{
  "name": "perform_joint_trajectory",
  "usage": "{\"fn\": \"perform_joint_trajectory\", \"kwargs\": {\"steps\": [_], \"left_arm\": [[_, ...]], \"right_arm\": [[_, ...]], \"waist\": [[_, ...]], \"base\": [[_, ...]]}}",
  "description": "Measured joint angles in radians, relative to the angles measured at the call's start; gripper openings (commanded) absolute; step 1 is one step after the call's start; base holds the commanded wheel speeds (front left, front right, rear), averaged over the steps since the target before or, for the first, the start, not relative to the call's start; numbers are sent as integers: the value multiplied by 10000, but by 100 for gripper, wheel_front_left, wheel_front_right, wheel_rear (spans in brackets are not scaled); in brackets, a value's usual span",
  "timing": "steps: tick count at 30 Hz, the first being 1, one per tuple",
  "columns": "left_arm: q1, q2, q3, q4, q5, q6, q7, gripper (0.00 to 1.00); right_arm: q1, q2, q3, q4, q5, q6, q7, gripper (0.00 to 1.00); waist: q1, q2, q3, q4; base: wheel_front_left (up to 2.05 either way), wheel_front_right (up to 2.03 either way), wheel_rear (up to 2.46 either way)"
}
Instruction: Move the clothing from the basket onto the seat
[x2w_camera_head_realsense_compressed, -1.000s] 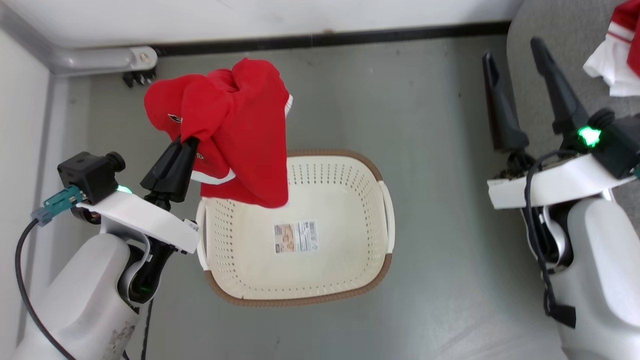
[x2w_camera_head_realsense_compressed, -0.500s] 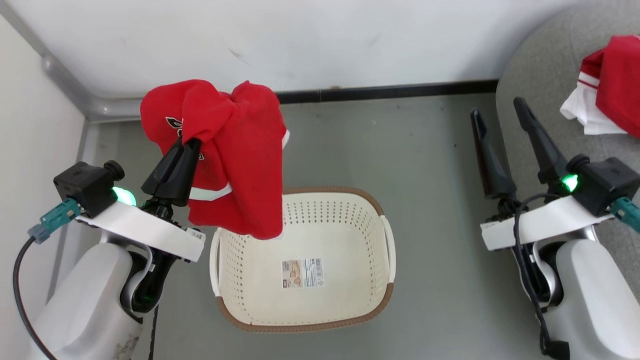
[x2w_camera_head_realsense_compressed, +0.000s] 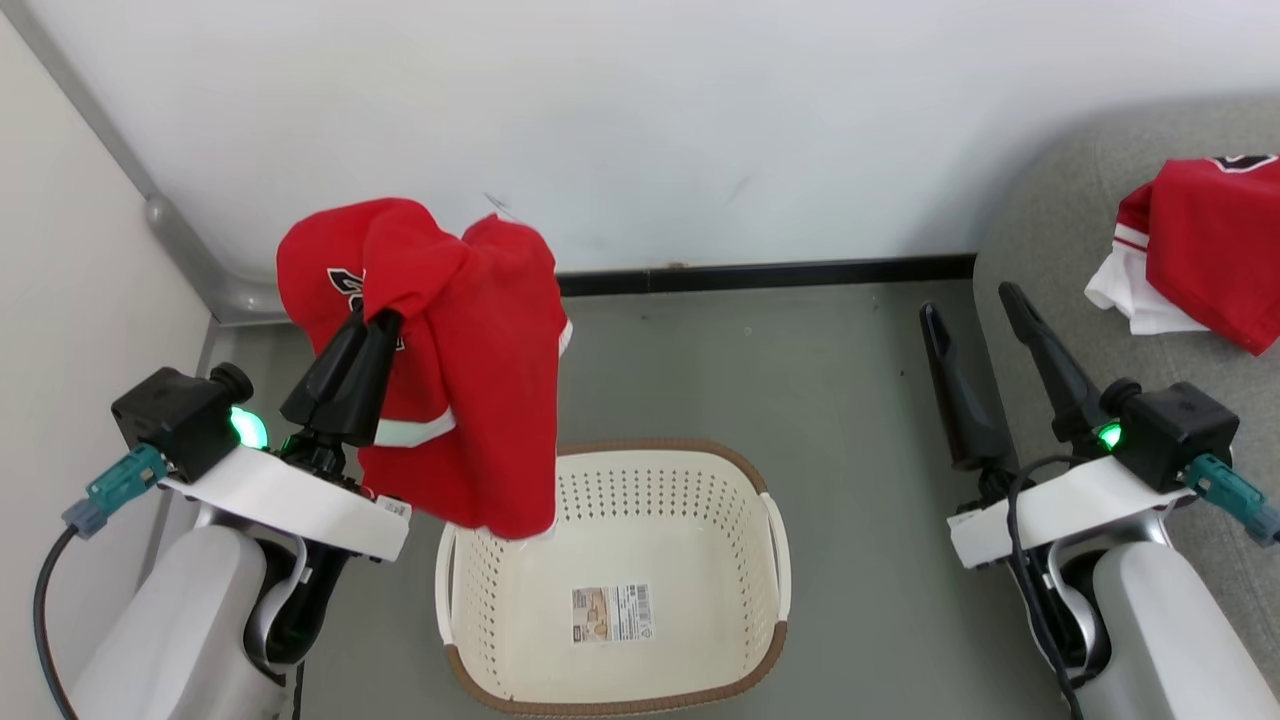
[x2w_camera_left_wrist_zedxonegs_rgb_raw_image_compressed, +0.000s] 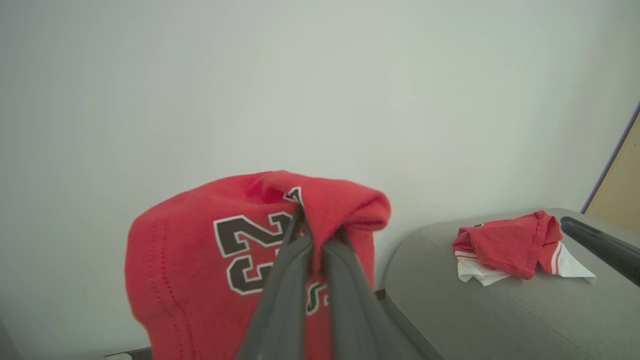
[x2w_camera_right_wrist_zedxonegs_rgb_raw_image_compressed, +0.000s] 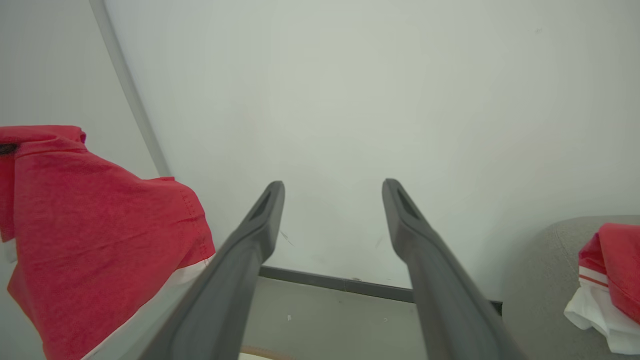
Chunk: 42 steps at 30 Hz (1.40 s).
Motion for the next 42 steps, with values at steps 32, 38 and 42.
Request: {"fn": "perform_joint_trajectory", "kwargs": {"steps": [32,38,42], "left_arm": [[-78,581,-1501,-2359,3359,-6,-2,0],[-194,732,-2071,-2431,3503,-15,-19,0],[-193,819,-2598,-2232,3503,-15,-31,0]], "right_arm": [[1054,-113,1691,-171,259,0,2,100],[975,-307,2380,-489,616,0,2,100],[786,-389,2660,-786,744,0,2,100]], "waist": [[0,3,-1383,-138],[0,3,-1322,-158],[0,3,-1284,-193]], "base": [[0,0,0],[0,0,0],[0,0,0]]}}
